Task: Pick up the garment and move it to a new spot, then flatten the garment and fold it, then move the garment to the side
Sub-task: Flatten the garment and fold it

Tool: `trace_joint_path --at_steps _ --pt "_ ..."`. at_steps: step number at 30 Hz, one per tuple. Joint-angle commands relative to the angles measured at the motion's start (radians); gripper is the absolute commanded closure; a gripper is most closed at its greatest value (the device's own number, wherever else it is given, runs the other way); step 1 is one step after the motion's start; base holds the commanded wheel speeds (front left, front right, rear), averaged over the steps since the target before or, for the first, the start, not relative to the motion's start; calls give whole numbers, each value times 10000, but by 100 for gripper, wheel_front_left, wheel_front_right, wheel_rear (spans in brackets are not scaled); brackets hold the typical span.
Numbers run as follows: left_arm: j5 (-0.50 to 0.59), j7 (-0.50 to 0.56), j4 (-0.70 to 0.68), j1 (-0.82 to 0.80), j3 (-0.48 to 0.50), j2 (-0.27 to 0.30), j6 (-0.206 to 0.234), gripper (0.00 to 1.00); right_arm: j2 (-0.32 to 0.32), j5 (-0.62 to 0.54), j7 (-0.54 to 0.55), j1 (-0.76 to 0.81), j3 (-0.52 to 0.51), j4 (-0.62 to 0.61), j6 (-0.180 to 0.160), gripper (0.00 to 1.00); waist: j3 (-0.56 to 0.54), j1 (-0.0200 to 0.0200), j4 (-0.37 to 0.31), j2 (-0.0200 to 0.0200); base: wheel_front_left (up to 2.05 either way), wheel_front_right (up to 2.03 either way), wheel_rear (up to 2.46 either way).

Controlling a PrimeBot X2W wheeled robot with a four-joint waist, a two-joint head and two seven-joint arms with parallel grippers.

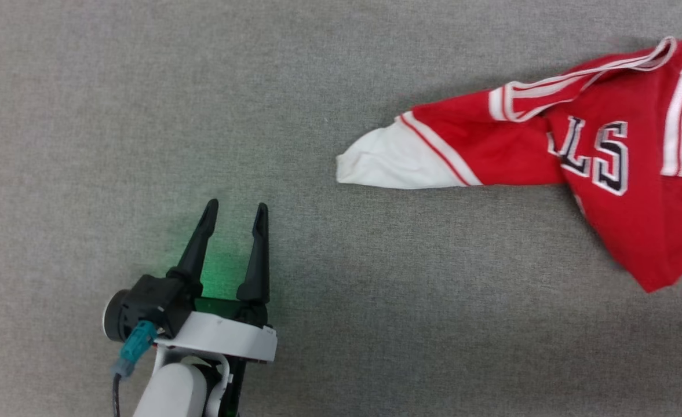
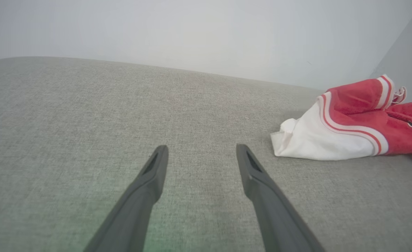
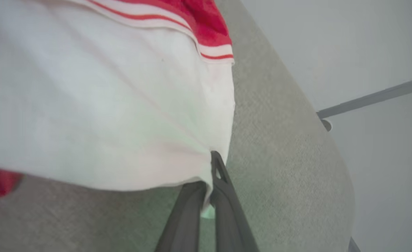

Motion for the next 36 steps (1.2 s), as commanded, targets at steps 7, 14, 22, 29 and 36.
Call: trace_joint_path --at_steps 7,14,22,29,36 --pt "150 3 230 -174 139 -38 -174 0 569 88 -382 319 -345 917 -18 51 -10 0 -63 0 0 0 0" --pt "447 144 58 -726 -16 567 -518 0 788 395 -1348 1173 -1980 1841 -18 0 -363 0 -245 0 0 0 0" --pt "50 2043 -691 -2284 -722 1953 -1013 0 1988 942 -1617 3051 -5484 1029 -18 0 -661 0 -941 0 0 0 0" --pt "-3556 6378 -1036 -4477 -3210 4171 -1061 0 4514 372 -1619 5687 -9103 -2409 -18 0 -671 0 -1883 0 0 0 0" --pt "-6646 10055 -219 -6360 -4452 5307 -1067 0 5731 -210 -1623 6785 -9177 -4063 -18 0 -496 0 -2769 0 0 0 0"
